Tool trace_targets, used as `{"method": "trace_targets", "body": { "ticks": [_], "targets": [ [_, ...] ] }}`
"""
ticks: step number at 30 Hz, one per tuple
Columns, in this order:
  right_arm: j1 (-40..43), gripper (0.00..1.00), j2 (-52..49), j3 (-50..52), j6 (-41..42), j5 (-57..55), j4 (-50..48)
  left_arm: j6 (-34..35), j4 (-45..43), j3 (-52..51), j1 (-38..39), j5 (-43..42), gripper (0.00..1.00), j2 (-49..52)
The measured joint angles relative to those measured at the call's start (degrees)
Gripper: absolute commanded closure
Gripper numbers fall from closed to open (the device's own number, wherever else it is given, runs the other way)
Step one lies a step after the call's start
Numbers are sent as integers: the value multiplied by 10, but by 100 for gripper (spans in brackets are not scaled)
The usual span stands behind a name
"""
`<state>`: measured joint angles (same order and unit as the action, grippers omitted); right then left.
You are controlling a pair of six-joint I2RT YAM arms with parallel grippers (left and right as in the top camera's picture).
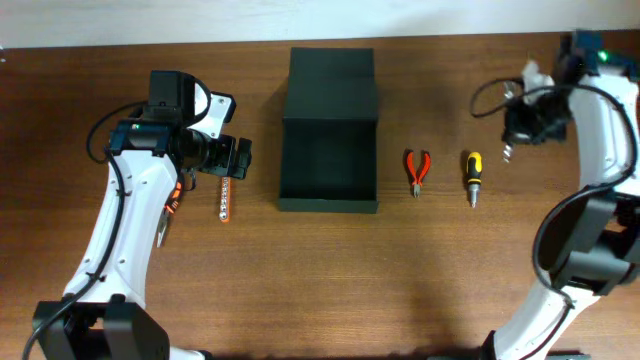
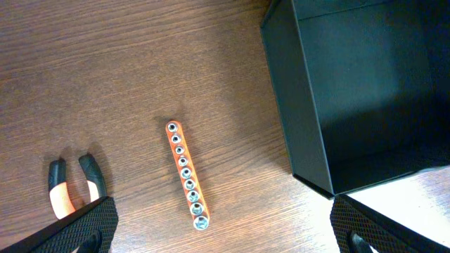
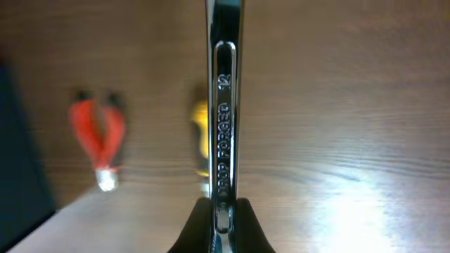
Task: Pack container
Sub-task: 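Carry the wrench with the right gripper over the black box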
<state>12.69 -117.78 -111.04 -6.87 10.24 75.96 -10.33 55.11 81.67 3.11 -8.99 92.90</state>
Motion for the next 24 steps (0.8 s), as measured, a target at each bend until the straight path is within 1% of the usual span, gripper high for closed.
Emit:
{"method": "trace_targets", "body": {
  "ticks": [5, 8, 11, 15, 18, 19, 24],
  "targets": [
    [-99, 96, 6, -91, 2, 4, 53, 0, 0, 0, 0, 0, 1, 0],
    [-164, 96, 12, -123, -3, 5, 51, 0, 0, 0, 0, 0, 1, 0],
    [-230, 96, 18, -132, -30, 5, 28, 0, 0, 0, 0, 0, 1, 0],
    [-311, 96, 19, -132, -109, 6, -12, 0, 0, 0, 0, 0, 1, 0],
    [-363, 96, 18, -132, -184, 7, -44, 0, 0, 0, 0, 0, 1, 0],
    [-380, 96, 17, -132, -221, 7, -58, 0, 0, 0, 0, 0, 1, 0],
    [-410, 96, 2, -132, -323, 7, -82, 0, 0, 0, 0, 0, 1, 0]
  ]
}}
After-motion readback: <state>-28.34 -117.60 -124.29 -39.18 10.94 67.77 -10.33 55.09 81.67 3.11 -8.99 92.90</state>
